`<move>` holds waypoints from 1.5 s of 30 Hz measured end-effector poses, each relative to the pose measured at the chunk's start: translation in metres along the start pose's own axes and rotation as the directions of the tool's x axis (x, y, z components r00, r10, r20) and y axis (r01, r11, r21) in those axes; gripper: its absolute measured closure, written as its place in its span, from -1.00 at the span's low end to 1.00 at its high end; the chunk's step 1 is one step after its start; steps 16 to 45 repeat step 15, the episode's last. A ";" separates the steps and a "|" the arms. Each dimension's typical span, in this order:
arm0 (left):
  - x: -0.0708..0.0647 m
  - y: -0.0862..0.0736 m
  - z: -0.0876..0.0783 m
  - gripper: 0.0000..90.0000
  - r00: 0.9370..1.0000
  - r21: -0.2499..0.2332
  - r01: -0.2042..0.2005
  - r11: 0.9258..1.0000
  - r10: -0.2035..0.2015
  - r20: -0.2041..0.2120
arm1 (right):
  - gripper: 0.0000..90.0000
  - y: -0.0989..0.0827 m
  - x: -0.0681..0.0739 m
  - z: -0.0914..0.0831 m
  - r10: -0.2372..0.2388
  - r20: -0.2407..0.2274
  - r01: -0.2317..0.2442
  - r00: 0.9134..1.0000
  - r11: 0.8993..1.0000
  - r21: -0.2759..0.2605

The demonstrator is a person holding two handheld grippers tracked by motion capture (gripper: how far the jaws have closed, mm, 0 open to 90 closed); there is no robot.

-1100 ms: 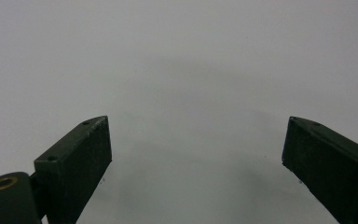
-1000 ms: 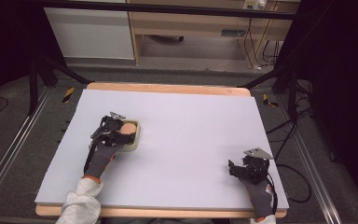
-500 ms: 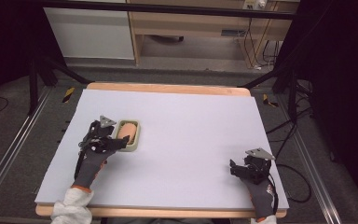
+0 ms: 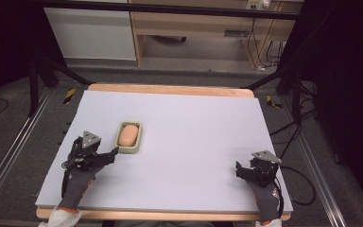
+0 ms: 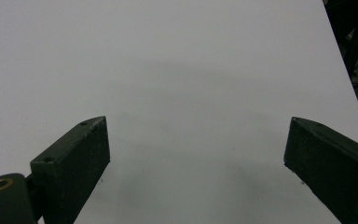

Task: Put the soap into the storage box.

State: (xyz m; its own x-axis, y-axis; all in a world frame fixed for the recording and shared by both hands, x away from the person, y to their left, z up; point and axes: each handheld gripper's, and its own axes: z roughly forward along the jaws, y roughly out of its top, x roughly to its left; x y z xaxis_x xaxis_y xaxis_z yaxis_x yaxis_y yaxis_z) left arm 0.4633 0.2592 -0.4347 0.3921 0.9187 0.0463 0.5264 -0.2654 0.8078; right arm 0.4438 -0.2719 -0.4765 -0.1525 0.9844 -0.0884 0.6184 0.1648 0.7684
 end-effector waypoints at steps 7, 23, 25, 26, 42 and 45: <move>0.007 -0.025 -0.005 -0.51 1.000 0.029 0.006 1.000 -0.005 -0.019 | -0.84 -0.001 -0.005 -0.001 0.006 0.010 -0.006 1.000 1.000 0.000; 0.016 -0.040 -0.004 -0.51 1.000 0.064 0.009 0.998 -0.008 -0.031 | -0.84 -0.003 -0.008 -0.001 0.009 0.027 -0.009 1.000 1.000 0.004; 0.016 -0.040 -0.004 -0.51 1.000 0.064 0.009 0.998 -0.008 -0.031 | -0.84 -0.003 -0.008 -0.001 0.009 0.027 -0.009 1.000 1.000 0.004; 0.016 -0.040 -0.004 -0.51 1.000 0.064 0.009 0.998 -0.008 -0.031 | -0.84 -0.003 -0.008 -0.001 0.009 0.027 -0.009 1.000 1.000 0.004; 0.016 -0.040 -0.004 -0.51 1.000 0.064 0.009 0.998 -0.008 -0.031 | -0.84 -0.003 -0.008 -0.001 0.009 0.027 -0.009 1.000 1.000 0.004; 0.016 -0.040 -0.004 -0.51 1.000 0.064 0.009 0.998 -0.008 -0.031 | -0.84 -0.003 -0.008 -0.001 0.009 0.027 -0.009 1.000 1.000 0.004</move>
